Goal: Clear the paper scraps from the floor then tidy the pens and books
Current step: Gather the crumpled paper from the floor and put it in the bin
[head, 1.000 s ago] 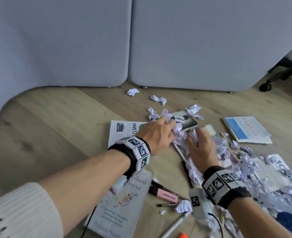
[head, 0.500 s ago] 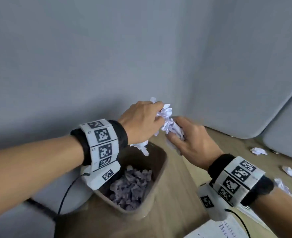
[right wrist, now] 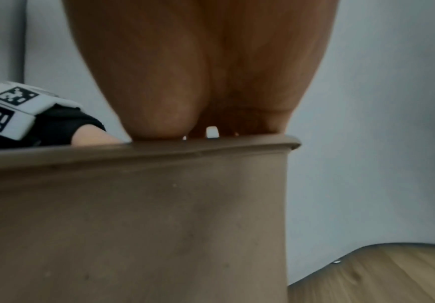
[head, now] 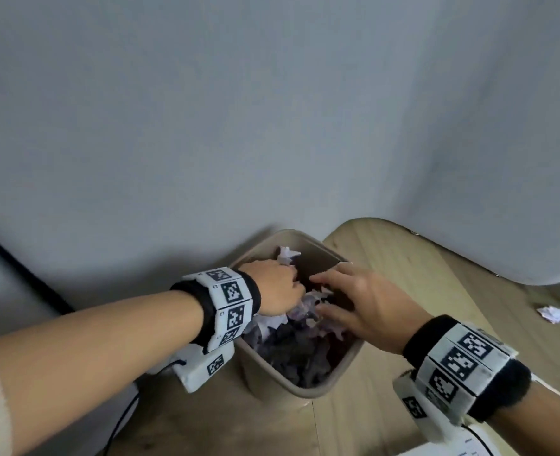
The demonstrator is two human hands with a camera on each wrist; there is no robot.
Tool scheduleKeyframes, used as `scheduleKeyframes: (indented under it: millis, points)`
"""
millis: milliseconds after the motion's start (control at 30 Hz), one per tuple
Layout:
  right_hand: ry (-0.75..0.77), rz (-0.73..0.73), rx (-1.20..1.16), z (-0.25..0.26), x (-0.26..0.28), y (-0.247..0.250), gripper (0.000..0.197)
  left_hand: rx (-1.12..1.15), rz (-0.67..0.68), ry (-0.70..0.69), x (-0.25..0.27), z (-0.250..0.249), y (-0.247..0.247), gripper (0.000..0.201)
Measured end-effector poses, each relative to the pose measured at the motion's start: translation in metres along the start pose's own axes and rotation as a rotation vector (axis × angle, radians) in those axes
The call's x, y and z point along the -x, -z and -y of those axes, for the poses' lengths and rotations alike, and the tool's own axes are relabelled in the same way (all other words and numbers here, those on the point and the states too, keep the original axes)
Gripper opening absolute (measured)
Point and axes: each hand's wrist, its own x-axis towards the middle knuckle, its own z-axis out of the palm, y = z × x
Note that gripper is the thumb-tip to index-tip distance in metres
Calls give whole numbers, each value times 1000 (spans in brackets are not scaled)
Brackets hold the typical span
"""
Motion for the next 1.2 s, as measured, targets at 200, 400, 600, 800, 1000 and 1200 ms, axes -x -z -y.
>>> scheduleKeyframes:
  millis: [200, 400, 600, 800, 1000, 1200]
  points:
    - [-119, -351, 175, -17, 14, 6, 31, 41, -60, -38, -8, 6, 24, 35]
    - [-580, -55, -166, -42, 24, 6, 22, 103, -194, -49, -16, -3, 38, 22]
    - [-762, -252, -12, -85, 51, 23, 24, 129, -351, -164, -32, -45, 56, 17]
    - [-1089, -455, -188, -138, 101, 50, 26, 44, -308, -296, -56, -93, 35, 22]
    - [-1084, -606, -559, -147, 132, 59, 41, -46, -489, -265, -65, -158, 28, 29]
    - [-1109, -710, -680, -132, 220, 42, 23, 48, -562, -605, -46, -269, 22, 22]
